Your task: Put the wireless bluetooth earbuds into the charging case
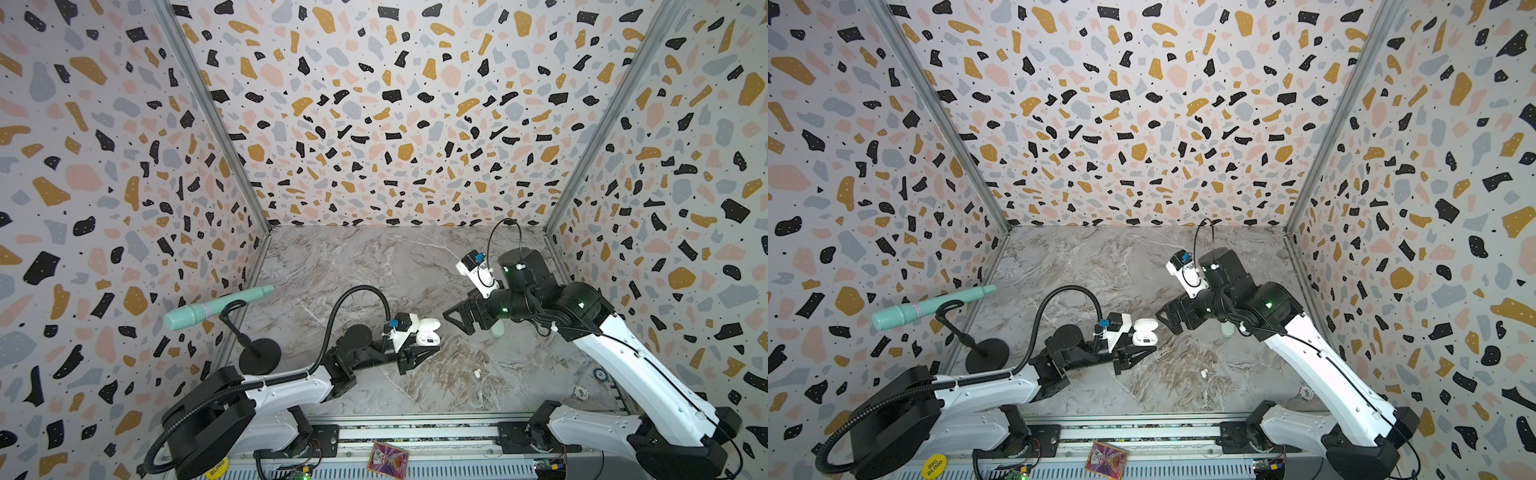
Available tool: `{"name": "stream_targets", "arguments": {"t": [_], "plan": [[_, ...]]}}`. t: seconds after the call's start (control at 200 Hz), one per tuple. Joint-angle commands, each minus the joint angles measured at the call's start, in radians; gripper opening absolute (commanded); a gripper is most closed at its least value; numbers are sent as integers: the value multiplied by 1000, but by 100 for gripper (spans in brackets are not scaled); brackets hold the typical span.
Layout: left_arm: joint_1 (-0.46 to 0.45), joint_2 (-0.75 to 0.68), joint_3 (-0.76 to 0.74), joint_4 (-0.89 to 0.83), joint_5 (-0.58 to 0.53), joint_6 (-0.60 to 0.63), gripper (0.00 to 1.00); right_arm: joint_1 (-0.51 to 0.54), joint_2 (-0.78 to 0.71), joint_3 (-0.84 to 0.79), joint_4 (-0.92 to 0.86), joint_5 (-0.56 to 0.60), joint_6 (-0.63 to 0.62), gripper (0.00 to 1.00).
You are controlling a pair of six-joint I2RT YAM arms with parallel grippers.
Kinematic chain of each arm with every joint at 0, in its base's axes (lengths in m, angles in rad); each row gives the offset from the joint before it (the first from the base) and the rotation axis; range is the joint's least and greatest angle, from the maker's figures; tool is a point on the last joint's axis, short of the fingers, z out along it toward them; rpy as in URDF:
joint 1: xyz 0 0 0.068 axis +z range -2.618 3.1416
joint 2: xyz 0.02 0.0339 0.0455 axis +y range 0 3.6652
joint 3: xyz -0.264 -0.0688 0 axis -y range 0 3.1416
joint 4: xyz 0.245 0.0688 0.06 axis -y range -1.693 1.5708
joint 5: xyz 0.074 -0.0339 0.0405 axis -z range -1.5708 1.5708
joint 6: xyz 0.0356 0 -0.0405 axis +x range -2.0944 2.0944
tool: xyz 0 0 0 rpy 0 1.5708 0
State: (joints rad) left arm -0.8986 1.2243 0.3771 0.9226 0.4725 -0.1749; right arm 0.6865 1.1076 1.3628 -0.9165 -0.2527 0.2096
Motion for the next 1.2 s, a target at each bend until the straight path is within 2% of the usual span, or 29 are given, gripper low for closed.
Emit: {"name": "stream_targets", "arguments": {"t": [0.0,0.13,0.28,0.39,0.521,0.741,1.192], "plan": [[1,-20,-9,80,-26,28,20,-36,-69,-111,-68,31,163,99],[4,-23,-21,86,-37,29,20,-87,-124,-302,-27,38,331,99],[6,-32,-20,80,-40,28,20,-89,-168,-543,81,16,497,100],[7,-41,-15,64,-39,30,20,-93,-200,-678,157,13,573,93],[7,-49,-16,55,-46,30,20,-93,-207,-776,214,1,618,89],[8,-39,-9,56,-47,32,20,-92,-192,-866,324,-37,658,84],[19,-58,-16,40,-51,38,20,-82,-72,-874,423,-73,671,83]]}}
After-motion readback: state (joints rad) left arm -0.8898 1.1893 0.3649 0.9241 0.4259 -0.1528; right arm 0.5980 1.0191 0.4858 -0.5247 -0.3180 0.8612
